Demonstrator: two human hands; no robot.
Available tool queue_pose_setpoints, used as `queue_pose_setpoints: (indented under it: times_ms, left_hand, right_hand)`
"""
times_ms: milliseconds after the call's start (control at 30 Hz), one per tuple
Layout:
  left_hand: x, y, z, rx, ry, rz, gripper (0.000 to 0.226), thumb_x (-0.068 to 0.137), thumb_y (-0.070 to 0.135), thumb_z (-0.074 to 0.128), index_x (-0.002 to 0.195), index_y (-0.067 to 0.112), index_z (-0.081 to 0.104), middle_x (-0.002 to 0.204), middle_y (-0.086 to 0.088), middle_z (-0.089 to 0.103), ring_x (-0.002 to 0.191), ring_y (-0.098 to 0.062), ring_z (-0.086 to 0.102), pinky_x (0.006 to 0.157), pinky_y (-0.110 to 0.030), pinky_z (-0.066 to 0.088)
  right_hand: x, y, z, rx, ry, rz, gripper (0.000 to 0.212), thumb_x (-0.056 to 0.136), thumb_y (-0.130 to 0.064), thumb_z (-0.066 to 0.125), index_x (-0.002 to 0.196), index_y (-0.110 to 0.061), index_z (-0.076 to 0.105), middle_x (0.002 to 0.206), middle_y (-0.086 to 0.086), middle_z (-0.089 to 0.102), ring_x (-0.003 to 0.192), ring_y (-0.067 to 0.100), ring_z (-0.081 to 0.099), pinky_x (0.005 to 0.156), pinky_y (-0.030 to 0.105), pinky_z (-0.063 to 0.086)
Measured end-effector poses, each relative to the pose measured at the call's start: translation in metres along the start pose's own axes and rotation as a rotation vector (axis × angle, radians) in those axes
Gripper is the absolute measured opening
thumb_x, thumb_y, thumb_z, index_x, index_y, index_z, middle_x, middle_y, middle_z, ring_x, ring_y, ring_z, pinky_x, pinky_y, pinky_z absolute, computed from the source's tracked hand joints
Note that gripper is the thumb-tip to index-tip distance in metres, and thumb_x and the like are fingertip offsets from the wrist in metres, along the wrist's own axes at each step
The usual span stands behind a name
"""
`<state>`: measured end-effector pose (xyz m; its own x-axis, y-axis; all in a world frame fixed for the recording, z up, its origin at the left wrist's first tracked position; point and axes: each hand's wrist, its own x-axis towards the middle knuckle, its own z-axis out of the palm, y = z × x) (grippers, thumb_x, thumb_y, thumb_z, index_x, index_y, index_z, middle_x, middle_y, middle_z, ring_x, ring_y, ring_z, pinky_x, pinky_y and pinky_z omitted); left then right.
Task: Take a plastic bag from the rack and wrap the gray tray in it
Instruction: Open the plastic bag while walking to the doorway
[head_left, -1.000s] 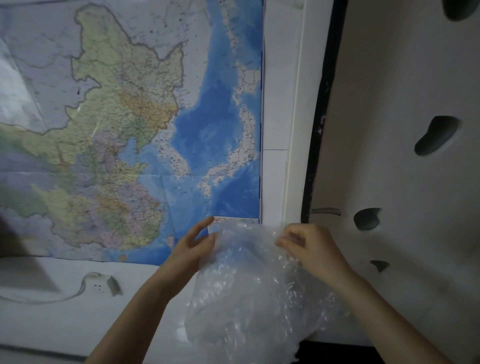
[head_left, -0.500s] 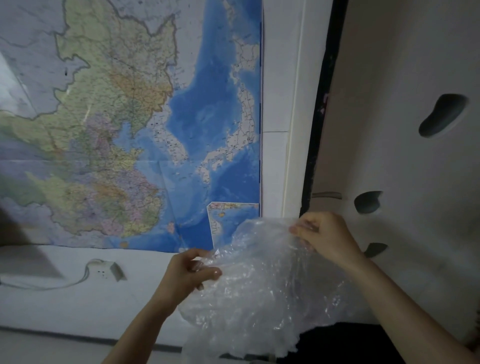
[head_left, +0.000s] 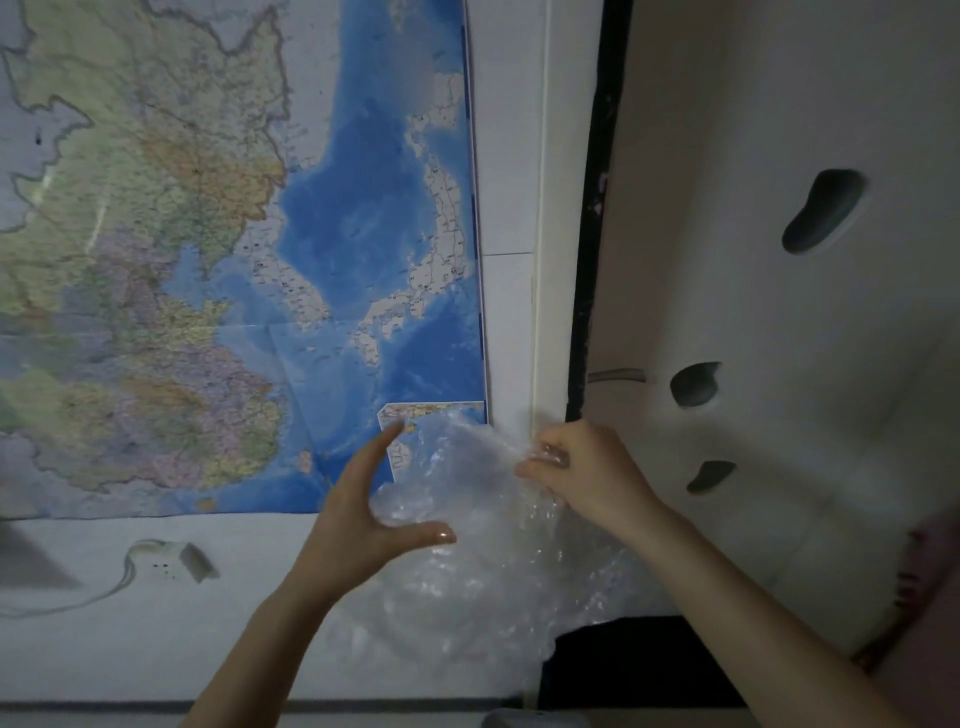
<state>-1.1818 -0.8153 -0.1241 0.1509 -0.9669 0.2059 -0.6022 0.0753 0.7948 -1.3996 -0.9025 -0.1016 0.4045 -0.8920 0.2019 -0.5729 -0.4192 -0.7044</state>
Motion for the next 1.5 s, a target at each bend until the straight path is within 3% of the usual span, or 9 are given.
queue_pose_setpoints:
  times_ms: [200,367,467,567,667,933,1100,1233,1500]
  left_hand:
    - [0.025,0.047,-0.051,-0.237,-0.273,0.075,0.093,0.045,0.072,0.074,0.130,0.050,0.040,0.135,0.018,0.053,0.125,0.001,0.047,0.102,-0.025,0.035]
    - [0.022,0.056,-0.030,0.105,-0.120,0.130,0.111,0.041,0.065,0.073,0.140,0.043,0.026,0.144,0.016,0.037,0.133,-0.003,0.033,0.106,-0.028,0.029]
    - [0.032,0.059,-0.011,0.456,-0.138,0.338,0.094,0.049,0.069,0.068,0.134,0.037,0.042,0.143,0.012,0.043,0.139,-0.011,0.026,0.115,-0.041,0.021]
    - [0.044,0.055,-0.007,0.466,-0.152,0.338,0.036,0.062,0.048,0.078,0.093,0.032,0.072,0.097,0.007,0.073,0.097,-0.008,0.063,0.090,-0.032,0.046]
    - [0.045,0.042,-0.012,0.217,-0.134,0.255,0.011,0.062,0.042,0.077,0.064,0.036,0.068,0.062,0.018,0.067,0.067,0.003,0.062,0.063,-0.007,0.041]
    - [0.045,0.010,-0.040,0.026,-0.110,0.215,0.011,0.061,0.035,0.074,0.063,0.025,0.071,0.069,-0.007,0.070,0.060,-0.008,0.061,0.059,-0.020,0.044]
    - [0.046,-0.006,-0.045,-0.070,-0.081,0.084,0.013,0.075,0.013,0.073,0.064,0.021,0.071,0.063,0.007,0.068,0.058,0.001,0.059,0.060,-0.014,0.044]
    - [0.045,-0.022,-0.050,-0.120,-0.122,-0.022,0.009,0.073,0.020,0.075,0.068,0.014,0.071,0.061,0.002,0.067,0.058,-0.004,0.059,0.061,-0.023,0.044]
    - [0.035,-0.040,-0.039,-0.292,-0.191,-0.124,0.020,0.066,0.028,0.075,0.081,0.014,0.072,0.068,0.002,0.069,0.064,-0.006,0.062,0.054,-0.011,0.047]
  right_hand:
    - [-0.005,-0.009,-0.001,-0.060,0.036,-0.059,0.035,0.077,-0.029,0.071,0.052,-0.017,0.049,0.061,0.016,0.061,0.065,0.031,0.061,0.061,0.039,0.046]
    - [-0.007,-0.017,-0.003,-0.045,0.066,-0.103,0.028,0.076,-0.030,0.073,0.066,-0.006,0.063,0.061,0.007,0.061,0.062,0.022,0.056,0.059,0.034,0.043]
    - [-0.010,-0.025,-0.002,-0.004,0.042,-0.118,0.019,0.075,-0.029,0.075,0.078,-0.011,0.071,0.073,0.007,0.071,0.068,0.017,0.063,0.065,0.032,0.049]
    - [-0.011,-0.027,-0.006,0.033,0.054,-0.110,0.019,0.071,-0.029,0.078,0.081,-0.015,0.071,0.074,0.000,0.069,0.065,0.008,0.059,0.060,0.022,0.047]
    - [-0.016,-0.023,-0.018,0.039,-0.045,-0.099,0.036,0.063,-0.038,0.082,0.094,-0.027,0.068,0.081,-0.013,0.063,0.073,-0.003,0.056,0.064,0.010,0.042]
    - [-0.030,0.021,-0.077,-0.066,-0.202,-0.021,0.094,0.036,-0.066,0.080,0.122,-0.055,0.043,0.120,-0.027,0.054,0.114,-0.009,0.047,0.094,0.016,0.035]
    - [-0.037,0.032,-0.071,-0.021,-0.304,-0.047,0.045,0.053,-0.041,0.086,0.090,-0.046,0.062,0.090,-0.034,0.065,0.088,-0.017,0.056,0.073,0.002,0.041]
    - [-0.040,0.046,-0.061,0.161,-0.118,-0.039,0.008,0.077,-0.019,0.074,0.075,-0.018,0.066,0.080,-0.003,0.071,0.080,0.007,0.065,0.076,0.027,0.049]
    - [-0.045,0.060,-0.039,0.434,0.101,0.001,0.016,0.085,-0.014,0.064,0.073,-0.019,0.055,0.057,-0.001,0.065,0.052,0.011,0.058,0.054,0.019,0.045]
